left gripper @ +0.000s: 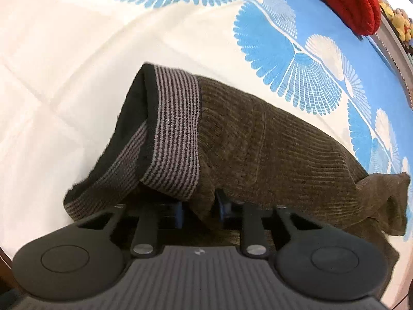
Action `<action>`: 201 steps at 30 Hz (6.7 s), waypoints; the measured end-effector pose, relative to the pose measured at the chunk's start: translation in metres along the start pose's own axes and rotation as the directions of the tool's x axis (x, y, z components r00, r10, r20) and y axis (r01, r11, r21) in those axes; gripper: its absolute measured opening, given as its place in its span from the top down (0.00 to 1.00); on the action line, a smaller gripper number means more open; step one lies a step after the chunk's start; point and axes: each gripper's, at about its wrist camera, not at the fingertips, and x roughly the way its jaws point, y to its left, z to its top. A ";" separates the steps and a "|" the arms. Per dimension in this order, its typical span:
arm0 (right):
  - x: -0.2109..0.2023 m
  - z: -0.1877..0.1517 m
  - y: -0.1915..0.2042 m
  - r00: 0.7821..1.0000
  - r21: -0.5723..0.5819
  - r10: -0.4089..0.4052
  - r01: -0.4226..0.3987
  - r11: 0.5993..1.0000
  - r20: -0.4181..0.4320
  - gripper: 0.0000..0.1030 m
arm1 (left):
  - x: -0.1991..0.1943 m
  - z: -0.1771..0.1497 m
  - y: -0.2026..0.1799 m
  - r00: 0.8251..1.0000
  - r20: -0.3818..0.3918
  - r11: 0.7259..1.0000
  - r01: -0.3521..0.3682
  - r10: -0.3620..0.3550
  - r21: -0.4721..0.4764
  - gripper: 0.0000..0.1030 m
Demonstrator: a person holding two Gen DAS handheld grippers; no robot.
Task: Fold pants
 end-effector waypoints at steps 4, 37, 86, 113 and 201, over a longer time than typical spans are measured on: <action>0.045 0.006 -0.005 0.999 0.070 0.017 -0.014 0.997 -0.035 0.67 | -0.011 -0.002 -0.011 0.999 0.041 0.998 -0.031 0.029 0.047 0.81; -0.103 -0.044 -0.005 0.995 -0.081 -0.058 0.051 0.995 -0.086 0.97 | -0.083 -0.020 0.021 0.974 0.215 0.985 0.039 -0.076 0.170 0.90; -0.158 -0.072 -0.209 0.943 0.239 -0.256 0.305 0.922 -0.214 0.94 | -0.049 -0.016 0.032 0.977 0.129 0.951 -0.195 0.168 0.238 0.94; -0.175 -0.061 -0.278 0.905 0.503 -0.412 0.407 0.762 -0.108 1.00 | -0.036 -0.012 0.041 0.987 0.072 0.980 -0.153 0.144 0.131 0.73; -0.143 -0.076 -0.258 0.797 -0.017 -0.583 0.588 0.809 -0.158 1.00 | 0.043 -0.087 -0.154 0.991 0.100 0.547 -0.130 0.084 0.827 0.65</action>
